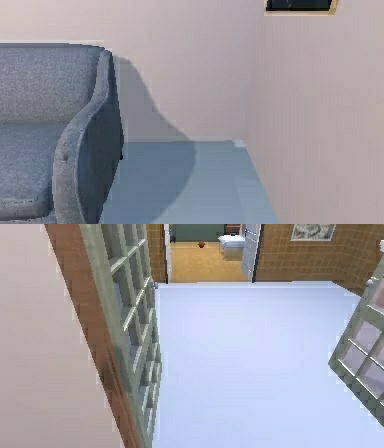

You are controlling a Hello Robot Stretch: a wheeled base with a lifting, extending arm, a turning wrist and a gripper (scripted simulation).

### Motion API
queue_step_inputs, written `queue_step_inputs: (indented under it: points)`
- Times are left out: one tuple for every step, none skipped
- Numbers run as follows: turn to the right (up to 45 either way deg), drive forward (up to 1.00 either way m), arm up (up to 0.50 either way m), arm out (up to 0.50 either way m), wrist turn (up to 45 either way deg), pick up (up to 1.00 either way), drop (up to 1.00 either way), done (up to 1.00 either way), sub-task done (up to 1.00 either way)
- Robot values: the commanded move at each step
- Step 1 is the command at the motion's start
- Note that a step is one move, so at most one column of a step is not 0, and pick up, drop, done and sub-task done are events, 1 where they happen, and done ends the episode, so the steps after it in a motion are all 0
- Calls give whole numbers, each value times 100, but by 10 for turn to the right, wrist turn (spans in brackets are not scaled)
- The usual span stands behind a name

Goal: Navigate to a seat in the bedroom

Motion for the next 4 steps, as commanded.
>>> queue_step_inputs:
  points:
    - [90,0,0,0,0,0,0,0,0]
    - [0,35,0,0,0,0,0,0,0]
    - [-450,0,0,0,0,0,0,0,0]
    - [-360,0,0,0,0,0,0,0,0]
